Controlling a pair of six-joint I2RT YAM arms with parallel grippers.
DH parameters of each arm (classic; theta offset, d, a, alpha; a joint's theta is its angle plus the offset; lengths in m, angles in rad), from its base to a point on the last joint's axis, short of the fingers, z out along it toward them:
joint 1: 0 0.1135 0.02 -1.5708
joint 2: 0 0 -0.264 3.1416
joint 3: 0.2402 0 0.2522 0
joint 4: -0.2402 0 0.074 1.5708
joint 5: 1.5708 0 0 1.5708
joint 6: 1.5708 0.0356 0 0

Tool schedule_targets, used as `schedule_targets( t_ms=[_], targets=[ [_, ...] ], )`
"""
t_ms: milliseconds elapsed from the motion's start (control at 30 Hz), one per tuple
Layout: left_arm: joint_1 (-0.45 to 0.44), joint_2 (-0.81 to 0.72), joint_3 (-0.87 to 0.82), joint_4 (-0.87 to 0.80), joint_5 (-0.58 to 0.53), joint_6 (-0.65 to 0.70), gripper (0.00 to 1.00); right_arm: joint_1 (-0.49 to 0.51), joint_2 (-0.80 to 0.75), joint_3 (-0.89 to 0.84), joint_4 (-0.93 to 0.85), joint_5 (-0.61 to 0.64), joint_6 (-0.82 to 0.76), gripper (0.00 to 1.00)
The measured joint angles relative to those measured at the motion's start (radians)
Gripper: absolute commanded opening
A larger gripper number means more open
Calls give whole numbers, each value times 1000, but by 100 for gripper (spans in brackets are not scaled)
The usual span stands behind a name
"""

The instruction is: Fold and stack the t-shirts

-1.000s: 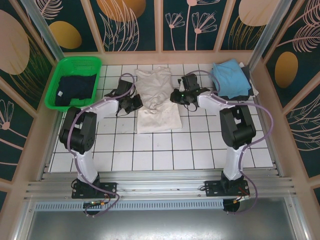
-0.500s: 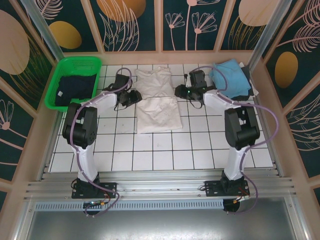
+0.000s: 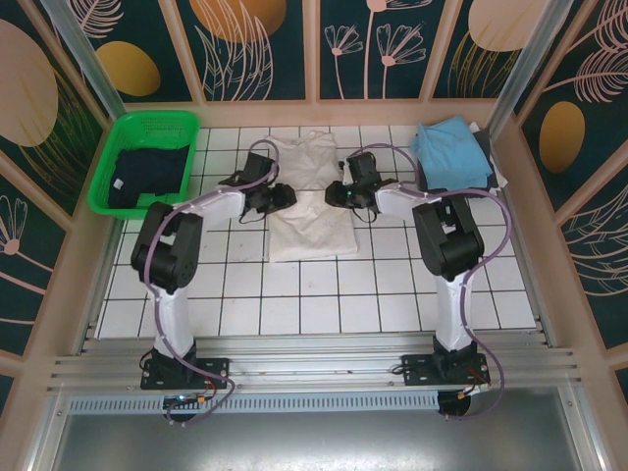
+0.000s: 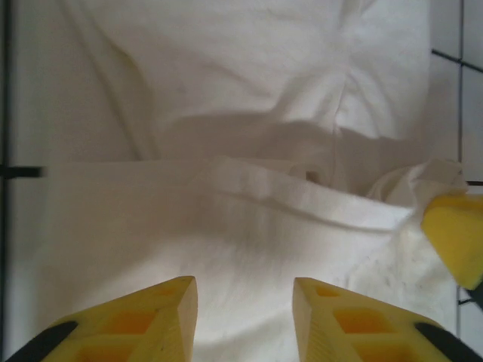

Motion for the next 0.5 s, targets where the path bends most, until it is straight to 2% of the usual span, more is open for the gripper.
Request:
schedule_targets(
  t_ms=[33, 100, 300, 500],
  targets=[
    [-3, 31, 12, 0, -9, -9, 29, -6, 6, 3, 0, 6, 0, 27],
    [0, 76, 19, 1, -40, -29, 27, -19, 10, 3, -3, 12, 1, 27],
    [30, 40, -34, 48, -98, -77, 32, -63, 8, -16, 7, 15, 2, 25],
    [44, 8, -71, 48, -119, -99, 35, -50, -103, -157, 30, 41, 24, 27]
  ],
)
